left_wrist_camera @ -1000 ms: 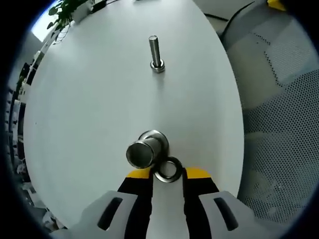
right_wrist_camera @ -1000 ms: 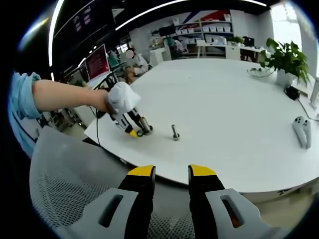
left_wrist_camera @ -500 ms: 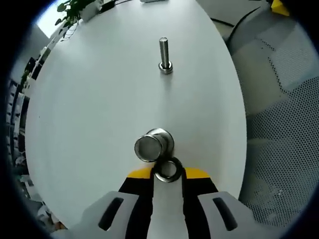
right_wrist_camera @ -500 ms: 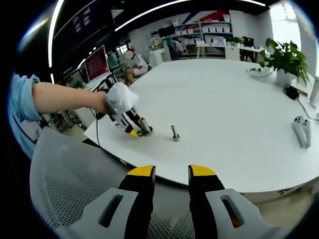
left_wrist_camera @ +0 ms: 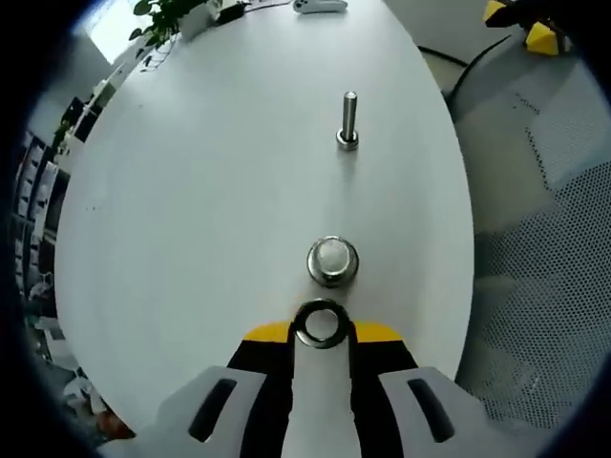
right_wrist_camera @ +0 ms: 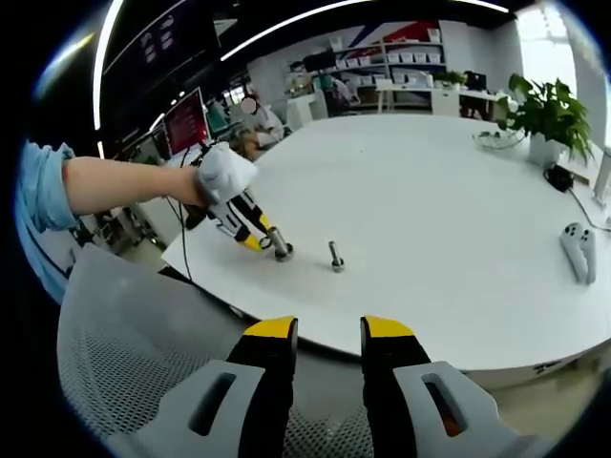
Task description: Place the washer onto the threaded stud by aligning its center hole with the stud, sliding it down to the base, and recovering from edge contact or off-axis alignment until the washer reaches the visible bottom stop.
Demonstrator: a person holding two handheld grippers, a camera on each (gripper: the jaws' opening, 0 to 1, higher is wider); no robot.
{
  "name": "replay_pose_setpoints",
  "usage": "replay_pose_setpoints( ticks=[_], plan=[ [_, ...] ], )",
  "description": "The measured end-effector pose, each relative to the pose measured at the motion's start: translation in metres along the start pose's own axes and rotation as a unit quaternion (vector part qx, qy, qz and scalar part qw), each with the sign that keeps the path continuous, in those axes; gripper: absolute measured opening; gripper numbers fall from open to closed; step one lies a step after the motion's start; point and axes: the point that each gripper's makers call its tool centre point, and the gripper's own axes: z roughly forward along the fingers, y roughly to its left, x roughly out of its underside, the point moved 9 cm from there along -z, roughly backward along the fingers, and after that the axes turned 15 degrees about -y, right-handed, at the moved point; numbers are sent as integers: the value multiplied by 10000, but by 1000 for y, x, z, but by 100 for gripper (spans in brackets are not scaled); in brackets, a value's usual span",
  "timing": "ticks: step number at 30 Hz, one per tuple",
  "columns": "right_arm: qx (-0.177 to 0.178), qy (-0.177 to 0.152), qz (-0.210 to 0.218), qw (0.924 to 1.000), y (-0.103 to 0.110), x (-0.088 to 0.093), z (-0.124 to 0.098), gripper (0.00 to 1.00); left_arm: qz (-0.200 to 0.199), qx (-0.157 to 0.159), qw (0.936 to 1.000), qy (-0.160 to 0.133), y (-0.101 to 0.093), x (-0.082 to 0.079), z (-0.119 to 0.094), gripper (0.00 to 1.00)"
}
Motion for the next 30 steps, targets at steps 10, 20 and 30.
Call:
replay_pose_setpoints(
  ticks=[10, 20, 30],
  plan=[
    [-24, 22, -10, 10000, 0, 0, 0, 28, 72, -128, 9997, -205, 4, -21, -30, 19],
    [-38, 17, -19, 10000, 0, 0, 0, 28, 303, 42, 9990, -319, -7, -43, -32, 19],
    [-58, 32, -20, 10000, 0, 0, 0, 28, 357, 172, 9989, -250, -9, -55, -17, 19]
  ],
)
